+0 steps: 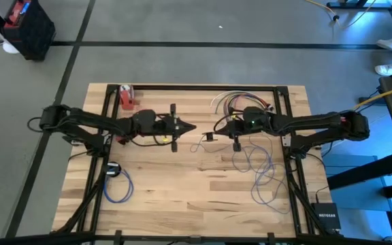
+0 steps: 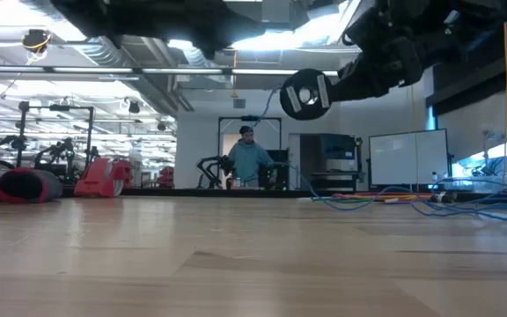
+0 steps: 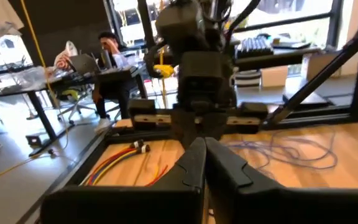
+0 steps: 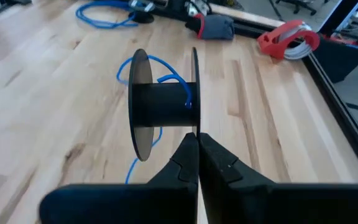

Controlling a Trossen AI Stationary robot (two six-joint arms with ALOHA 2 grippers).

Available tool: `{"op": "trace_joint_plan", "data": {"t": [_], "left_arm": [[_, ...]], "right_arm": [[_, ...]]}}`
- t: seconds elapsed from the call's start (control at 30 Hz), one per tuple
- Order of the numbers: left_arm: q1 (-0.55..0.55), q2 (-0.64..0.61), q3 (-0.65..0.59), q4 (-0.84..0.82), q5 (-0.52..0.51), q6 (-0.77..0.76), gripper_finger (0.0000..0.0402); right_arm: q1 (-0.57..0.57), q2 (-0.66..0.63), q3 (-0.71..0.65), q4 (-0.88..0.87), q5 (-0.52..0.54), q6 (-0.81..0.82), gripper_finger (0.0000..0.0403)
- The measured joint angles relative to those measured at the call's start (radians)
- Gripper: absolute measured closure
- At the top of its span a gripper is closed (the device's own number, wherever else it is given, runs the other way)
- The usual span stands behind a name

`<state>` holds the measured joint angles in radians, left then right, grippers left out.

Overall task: Coil cords
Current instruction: Coil the blue cable wire on the black spool

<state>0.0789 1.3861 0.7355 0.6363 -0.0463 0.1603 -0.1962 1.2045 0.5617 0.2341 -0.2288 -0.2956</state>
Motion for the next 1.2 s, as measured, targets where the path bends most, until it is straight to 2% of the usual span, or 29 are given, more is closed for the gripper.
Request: {"op": "trace_joint_plan", "data": {"t": [0.17,0.3,0.4,0.5,0.8,1.2], "left_arm": [[0.010,0.067,0.094,-0.059,0.000,-0.026,0.0345],[0.008,0.091,0.174,-0.209,0.000,-0.031,0.0303],[0.007,0.093,0.244,-0.358,0.001,-0.067,0.0286],[0.001,0.093,0.285,-0.452,0.000,-0.048,0.0280],[-0.019,0.093,0.287,-0.434,0.001,0.055,0.0279],[-0.013,0.133,0.287,-0.403,0.000,0.038,0.0279]], "right_arm": [[0.046,0.000,-0.019,0.057,0.032,0.004,0.0400],[0.086,-0.002,-0.019,0.064,0.092,0.004,0.0400],[0.101,-0.024,-0.019,0.056,0.116,0.008,0.0400],[0.101,-0.065,-0.019,0.029,0.116,0.027,0.0400],[0.098,-0.132,-0.019,0.013,0.175,-0.017,0.0400],[0.098,-0.132,-0.019,0.048,0.174,-0.034,0.0400]]}}
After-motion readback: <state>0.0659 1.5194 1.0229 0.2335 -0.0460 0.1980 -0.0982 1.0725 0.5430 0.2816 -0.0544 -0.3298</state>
